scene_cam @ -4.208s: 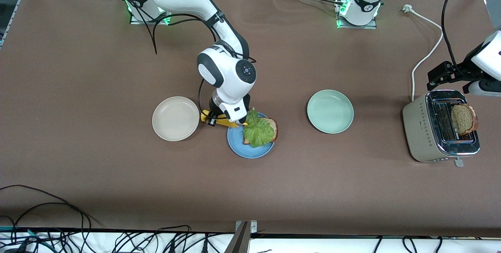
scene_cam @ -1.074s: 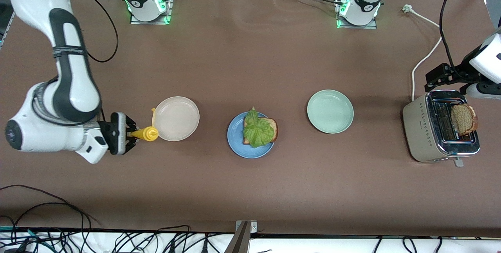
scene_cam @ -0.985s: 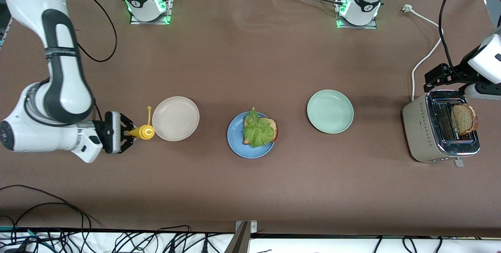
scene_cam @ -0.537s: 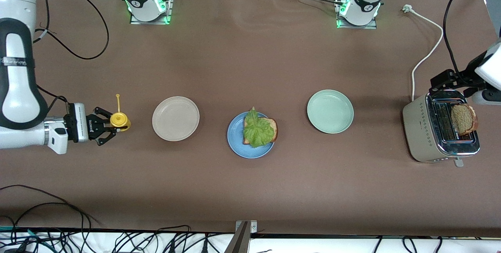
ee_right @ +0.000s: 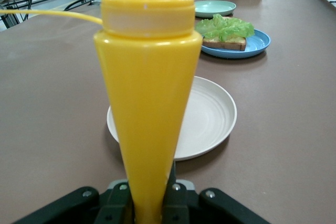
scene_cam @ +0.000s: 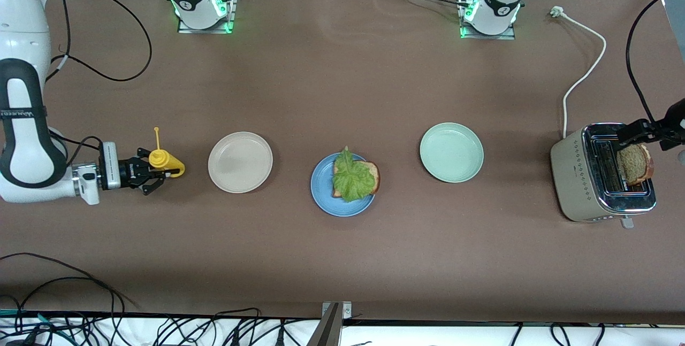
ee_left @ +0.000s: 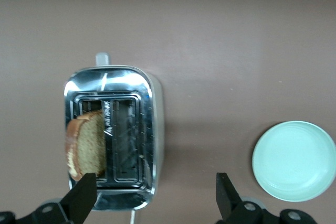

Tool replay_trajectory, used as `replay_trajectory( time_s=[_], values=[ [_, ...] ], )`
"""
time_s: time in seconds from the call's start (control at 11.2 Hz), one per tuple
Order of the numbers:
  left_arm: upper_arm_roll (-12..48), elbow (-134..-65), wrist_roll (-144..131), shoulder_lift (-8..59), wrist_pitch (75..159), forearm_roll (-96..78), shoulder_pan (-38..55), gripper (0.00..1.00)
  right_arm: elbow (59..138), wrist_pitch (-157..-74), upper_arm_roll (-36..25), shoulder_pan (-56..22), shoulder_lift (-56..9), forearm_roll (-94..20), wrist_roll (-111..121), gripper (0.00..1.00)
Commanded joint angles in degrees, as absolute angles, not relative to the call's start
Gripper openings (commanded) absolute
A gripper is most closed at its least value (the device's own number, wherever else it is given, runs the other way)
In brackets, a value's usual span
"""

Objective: Make sandwich in blue plate with both arms
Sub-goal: 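Set the mustard down while the left gripper lowers onto the toast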

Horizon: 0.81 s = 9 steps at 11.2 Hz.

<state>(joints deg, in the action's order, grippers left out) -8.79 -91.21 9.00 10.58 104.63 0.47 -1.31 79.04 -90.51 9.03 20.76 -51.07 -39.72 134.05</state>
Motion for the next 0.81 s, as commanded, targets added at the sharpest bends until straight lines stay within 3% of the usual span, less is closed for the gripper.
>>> replay_trajectory(
  time_s=[0.0,0.63,0.72],
  values=[
    [-12.73,-89.82,12.48,14.05,107.92,-0.88,-0.79,1.0,78.14,-90.44,10.89,21.8,-54.92,-43.14,137.8,0.0],
    [-21.43,-90.0,23.2,21.0,111.45,-10.01,-0.7,1.0,77.96,-93.34,11.25,21.88,-58.18,-44.38,141.06,0.0],
    [-21.53,-89.91,23.2,21.96,111.53,-9.93,-0.7,1.0,77.96,-93.6,11.25,21.88,-58.44,-44.47,141.06,0.04]
  ],
)
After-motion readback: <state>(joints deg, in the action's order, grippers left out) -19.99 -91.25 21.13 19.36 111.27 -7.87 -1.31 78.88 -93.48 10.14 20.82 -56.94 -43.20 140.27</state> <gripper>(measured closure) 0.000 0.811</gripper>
